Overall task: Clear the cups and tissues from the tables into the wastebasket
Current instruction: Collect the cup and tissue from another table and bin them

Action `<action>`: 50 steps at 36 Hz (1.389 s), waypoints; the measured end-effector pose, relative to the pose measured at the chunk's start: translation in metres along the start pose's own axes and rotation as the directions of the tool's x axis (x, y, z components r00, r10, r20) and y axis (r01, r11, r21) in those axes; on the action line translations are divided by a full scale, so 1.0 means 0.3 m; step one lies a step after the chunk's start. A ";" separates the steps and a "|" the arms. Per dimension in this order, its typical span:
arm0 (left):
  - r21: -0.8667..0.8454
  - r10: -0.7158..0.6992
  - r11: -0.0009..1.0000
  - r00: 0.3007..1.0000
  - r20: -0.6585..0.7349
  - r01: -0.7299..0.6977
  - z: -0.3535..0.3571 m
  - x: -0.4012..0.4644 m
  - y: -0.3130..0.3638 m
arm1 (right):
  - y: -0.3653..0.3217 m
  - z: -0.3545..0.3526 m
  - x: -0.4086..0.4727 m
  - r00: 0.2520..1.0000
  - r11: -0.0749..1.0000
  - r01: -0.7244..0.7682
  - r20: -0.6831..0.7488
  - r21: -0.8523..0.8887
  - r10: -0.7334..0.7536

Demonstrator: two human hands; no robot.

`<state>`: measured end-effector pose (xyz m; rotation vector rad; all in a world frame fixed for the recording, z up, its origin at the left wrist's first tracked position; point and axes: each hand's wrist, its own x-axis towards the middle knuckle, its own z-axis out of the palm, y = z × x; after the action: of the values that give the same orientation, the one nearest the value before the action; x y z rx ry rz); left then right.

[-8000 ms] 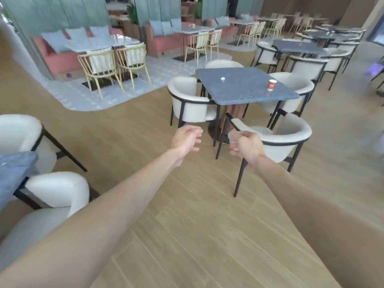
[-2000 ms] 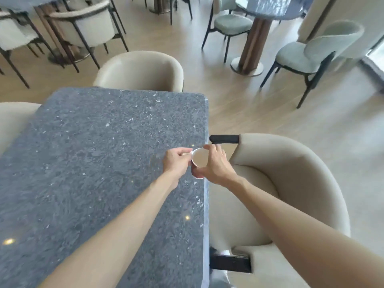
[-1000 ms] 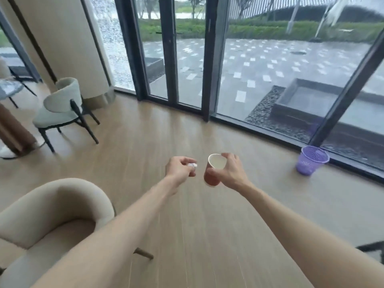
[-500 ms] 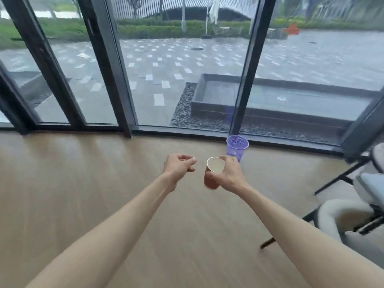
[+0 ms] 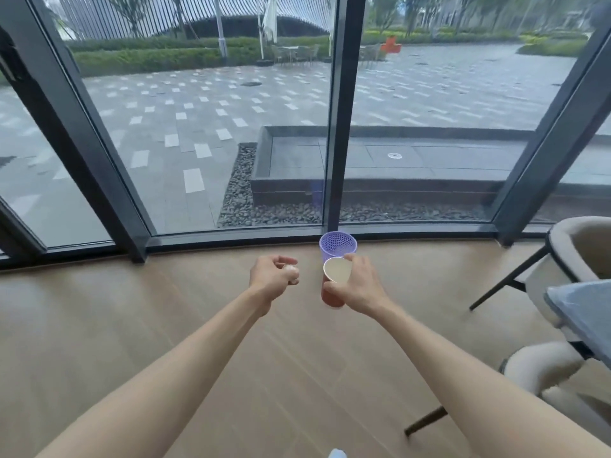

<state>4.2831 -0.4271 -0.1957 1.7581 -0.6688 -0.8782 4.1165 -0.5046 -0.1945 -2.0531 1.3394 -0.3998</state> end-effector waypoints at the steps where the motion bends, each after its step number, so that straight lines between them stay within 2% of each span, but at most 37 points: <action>1: 0.009 0.004 1.000 1.000 0.003 -0.005 0.022 0.052 0.014 | 0.010 -0.014 0.058 1.000 1.000 0.002 -0.001 0.001 -0.002; 13: 0.127 0.048 0.991 0.999 0.013 -0.049 0.285 0.644 0.322 | 0.059 -0.261 0.714 0.999 0.999 -0.036 -0.030 0.021 0.036; 20: 0.130 0.053 0.990 0.997 0.058 -0.060 0.427 0.967 0.386 | 0.120 -0.303 1.022 0.996 0.996 -0.084 -0.023 -0.010 0.083; 30: 0.054 -0.037 0.998 0.993 0.113 0.031 0.553 1.605 0.428 | 0.180 -0.312 1.585 0.983 0.982 -0.180 -0.050 -0.062 0.177; 37: 0.062 -0.080 0.996 0.978 0.195 0.069 0.622 2.009 0.514 | 0.167 -0.344 1.950 0.975 0.972 -0.217 -0.059 -0.090 0.212; 44: 0.016 -0.125 0.992 0.957 0.262 0.126 0.718 2.273 0.554 | 0.201 -0.340 2.226 0.967 0.962 -0.254 -0.034 -0.098 0.252; 50: 0.101 -0.186 0.981 0.941 0.281 0.164 0.804 2.478 0.558 | 0.309 -0.325 2.477 0.966 0.962 -0.259 0.001 -0.092 0.260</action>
<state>4.5124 -1.1885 -0.2762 1.7937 -0.7498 -1.2654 4.3177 -1.2303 -0.2511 -1.9131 1.6204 -0.2121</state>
